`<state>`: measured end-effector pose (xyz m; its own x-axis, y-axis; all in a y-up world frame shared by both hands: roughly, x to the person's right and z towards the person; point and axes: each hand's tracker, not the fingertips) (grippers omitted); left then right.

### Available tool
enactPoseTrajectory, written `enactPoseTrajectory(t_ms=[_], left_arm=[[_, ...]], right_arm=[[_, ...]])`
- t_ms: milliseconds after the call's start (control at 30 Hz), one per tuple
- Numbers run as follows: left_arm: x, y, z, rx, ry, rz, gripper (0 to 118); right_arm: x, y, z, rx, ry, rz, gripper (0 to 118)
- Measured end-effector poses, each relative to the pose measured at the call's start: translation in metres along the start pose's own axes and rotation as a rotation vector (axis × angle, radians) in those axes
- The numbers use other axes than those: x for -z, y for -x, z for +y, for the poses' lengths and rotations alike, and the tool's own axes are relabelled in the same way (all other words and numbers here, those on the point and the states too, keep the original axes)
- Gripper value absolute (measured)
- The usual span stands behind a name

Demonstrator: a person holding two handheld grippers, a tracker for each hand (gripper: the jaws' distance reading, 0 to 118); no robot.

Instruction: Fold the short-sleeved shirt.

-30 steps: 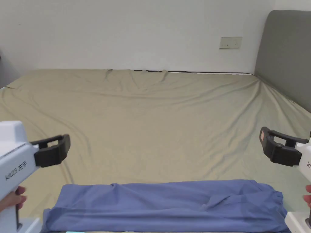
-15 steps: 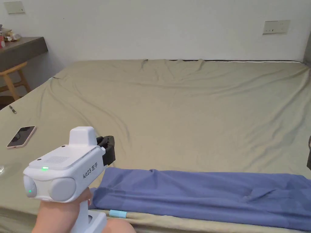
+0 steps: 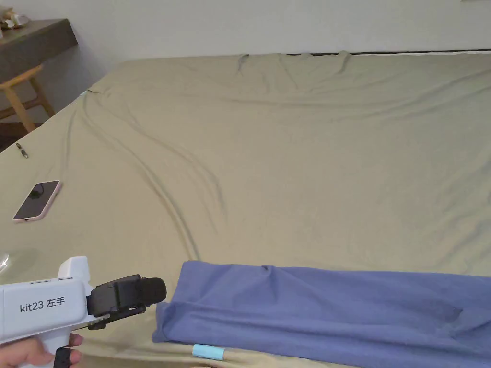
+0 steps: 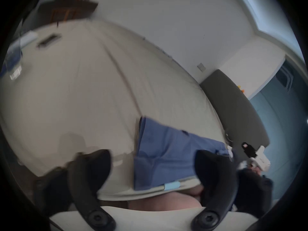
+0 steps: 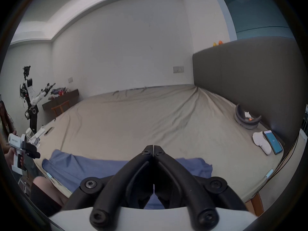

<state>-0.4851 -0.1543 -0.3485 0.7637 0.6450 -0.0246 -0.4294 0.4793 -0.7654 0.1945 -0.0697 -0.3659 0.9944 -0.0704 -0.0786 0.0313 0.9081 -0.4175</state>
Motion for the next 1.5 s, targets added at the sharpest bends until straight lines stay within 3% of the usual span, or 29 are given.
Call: enactPoseTrajectory(t_ms=[67,200,233,333,367,567,600,633,667,700,733,767,867,1033,1167,1333,1500], left_arm=[[0.012,0.016,0.0,-0.054,0.044,-0.11,110],[0.052,0.036,-0.001,-0.13,0.051,-0.163,110],[0.051,0.033,0.001,-0.091,-0.075,-0.25,113],[0.086,0.019,0.0,-0.242,0.068,-0.37,113],[0.096,0.013,0.002,-0.259,0.092,-0.393,113],[0.119,-0.025,0.019,-0.068,0.196,-0.33,108],[0.119,-0.03,0.021,-0.054,0.215,-0.296,97],[0.119,-0.034,0.024,-0.017,0.245,-0.274,58],[0.119,-0.028,0.026,0.007,0.266,-0.211,8],[0.126,-0.028,0.024,0.021,0.29,-0.13,4],[0.129,-0.027,0.02,-0.033,0.308,-0.072,4],[0.129,-0.025,0.019,-0.083,0.313,-0.15,4],[0.125,-0.032,0.028,0.022,0.287,-0.105,4],[0.1,-0.062,0.043,-0.101,0.261,-0.164,4],[0.071,-0.104,0.058,-0.013,0.245,-0.143,4],[0.036,-0.111,0.082,0.037,0.23,-0.004,4],[-0.007,-0.081,0.108,0.063,0.24,0.259,4]], right_arm=[[0.005,0.004,-0.002,-0.028,0.024,-0.015,0],[0.013,0.0,-0.004,0.117,0.071,0.012,0],[0.015,0.002,-0.004,0.095,0.074,-0.004,0],[0.022,0.006,-0.007,-0.005,0.096,-0.061,0],[0.025,0.007,-0.008,-0.001,0.102,-0.06,0],[0.034,0.007,-0.005,0.043,0.109,-0.054,0],[0.034,0.007,-0.003,0.043,0.103,-0.049,0],[0.033,0.007,-0.002,0.042,0.096,-0.043,0],[0.033,0.008,-0.002,0.04,0.092,-0.038,0],[0.032,0.007,-0.004,0.036,0.092,-0.035,0],[0.032,0.007,-0.004,0.032,0.095,-0.033,0],[0.032,0.008,-0.005,0.028,0.098,-0.031,0],[0.029,0.007,-0.006,0.014,0.1,-0.027,0],[0.024,0.0,0.0,0.023,0.078,-0.013,0],[0.022,-0.004,0.004,0.067,0.063,0.015,0],[0.015,-0.001,0.011,0.035,0.03,0.055,0],[0.008,-0.003,0.013,0.017,0.019,0.102,0]])
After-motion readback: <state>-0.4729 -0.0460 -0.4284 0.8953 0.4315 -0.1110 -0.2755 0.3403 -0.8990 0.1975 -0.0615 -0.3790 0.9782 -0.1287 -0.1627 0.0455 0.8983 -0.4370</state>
